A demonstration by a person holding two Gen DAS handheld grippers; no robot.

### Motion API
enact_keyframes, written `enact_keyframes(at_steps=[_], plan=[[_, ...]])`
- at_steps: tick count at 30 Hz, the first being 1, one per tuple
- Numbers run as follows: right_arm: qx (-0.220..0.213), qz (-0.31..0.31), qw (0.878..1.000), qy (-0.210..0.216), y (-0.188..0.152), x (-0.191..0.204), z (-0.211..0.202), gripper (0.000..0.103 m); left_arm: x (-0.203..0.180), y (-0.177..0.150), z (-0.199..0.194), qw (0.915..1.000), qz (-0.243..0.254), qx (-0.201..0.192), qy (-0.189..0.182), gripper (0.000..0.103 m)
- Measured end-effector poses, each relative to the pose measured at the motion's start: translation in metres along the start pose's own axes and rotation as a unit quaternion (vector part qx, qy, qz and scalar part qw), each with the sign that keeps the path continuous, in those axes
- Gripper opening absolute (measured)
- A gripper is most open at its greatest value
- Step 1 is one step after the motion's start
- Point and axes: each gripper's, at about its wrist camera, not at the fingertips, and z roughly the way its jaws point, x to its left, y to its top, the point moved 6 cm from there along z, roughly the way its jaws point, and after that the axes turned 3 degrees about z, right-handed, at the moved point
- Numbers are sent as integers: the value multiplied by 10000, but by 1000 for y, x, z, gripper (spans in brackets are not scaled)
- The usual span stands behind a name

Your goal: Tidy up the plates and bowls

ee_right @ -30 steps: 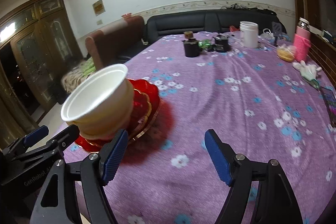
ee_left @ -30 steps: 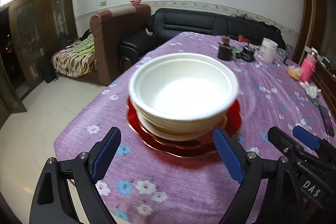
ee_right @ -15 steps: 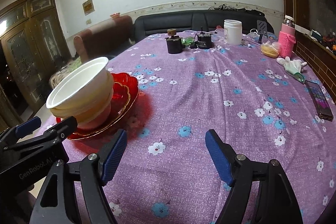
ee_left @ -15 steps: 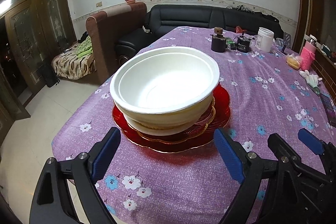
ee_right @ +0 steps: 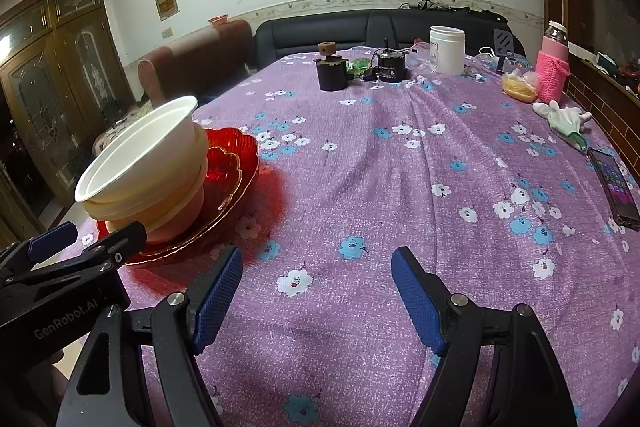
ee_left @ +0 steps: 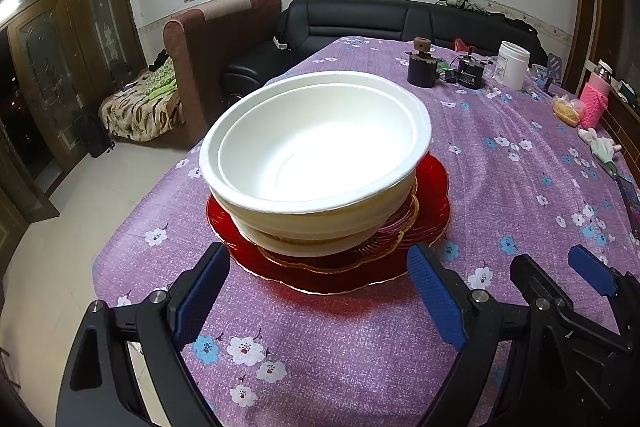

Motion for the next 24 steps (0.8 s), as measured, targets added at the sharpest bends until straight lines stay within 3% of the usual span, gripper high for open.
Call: enact_keyframes(at_steps=[18,19,22,23,24], plan=[[92,-64,9999,-86,0,3,10,81,5,-4,10,9999,-118,74,-87,90],[100,-81,9999,-86,0,4,11,81,6,-3,7,9999,-139,-10,-41,90],[100,-155,9998,-80,-2,8,11,81,19,5,-20,9960,-276,-764,373,91],[95,-180,9998,-73,-2,9,12,81,22,7,-29,9938,-317,-959,457,94],[76,-232,9997,-62,-1,11,11,81,27,11,-42,9897,-393,-1267,537,103]])
